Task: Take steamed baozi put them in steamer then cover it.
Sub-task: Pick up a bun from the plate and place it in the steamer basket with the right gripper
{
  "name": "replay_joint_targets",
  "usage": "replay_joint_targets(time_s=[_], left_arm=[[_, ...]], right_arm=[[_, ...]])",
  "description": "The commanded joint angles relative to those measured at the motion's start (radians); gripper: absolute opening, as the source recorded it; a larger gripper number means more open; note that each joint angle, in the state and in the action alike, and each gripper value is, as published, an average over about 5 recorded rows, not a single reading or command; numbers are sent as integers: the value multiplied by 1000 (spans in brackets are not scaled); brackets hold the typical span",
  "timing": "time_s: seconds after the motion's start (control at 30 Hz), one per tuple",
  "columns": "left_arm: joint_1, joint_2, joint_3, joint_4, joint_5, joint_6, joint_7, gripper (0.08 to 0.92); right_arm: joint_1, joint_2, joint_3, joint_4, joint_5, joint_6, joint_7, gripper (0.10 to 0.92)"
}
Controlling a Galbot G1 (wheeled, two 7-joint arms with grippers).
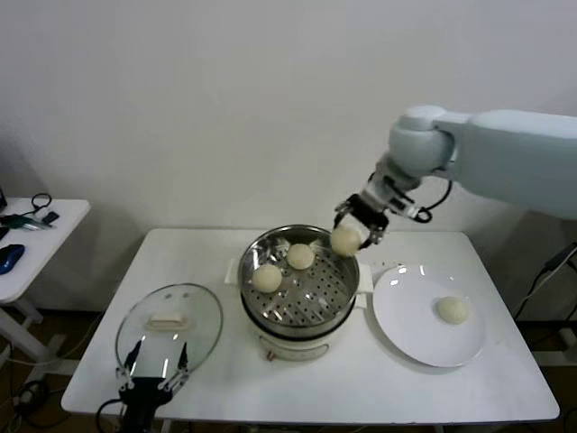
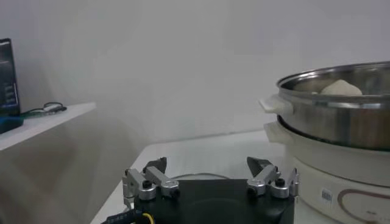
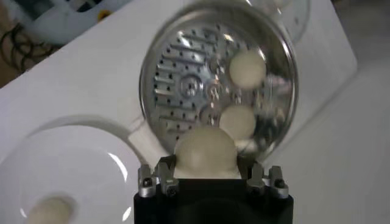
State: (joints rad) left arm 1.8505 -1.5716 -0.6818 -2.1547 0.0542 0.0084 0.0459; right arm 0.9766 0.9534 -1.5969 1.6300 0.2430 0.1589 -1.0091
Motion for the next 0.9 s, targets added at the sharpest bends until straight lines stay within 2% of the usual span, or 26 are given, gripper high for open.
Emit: replay_joint_targets(time_s=[0.03, 0.37, 0.9], left_arm=[[-1, -6, 5, 10, 4, -2, -1, 823], [1, 1, -3, 12, 1, -5, -3, 823], [5, 4, -9, 13, -8, -8, -7, 823]], right_arm=[[-102, 134, 11, 151, -259, 91, 52, 670], [-239, 223, 10, 29, -362, 82, 115, 670], [-307, 268, 4, -30, -360, 73, 121, 670]])
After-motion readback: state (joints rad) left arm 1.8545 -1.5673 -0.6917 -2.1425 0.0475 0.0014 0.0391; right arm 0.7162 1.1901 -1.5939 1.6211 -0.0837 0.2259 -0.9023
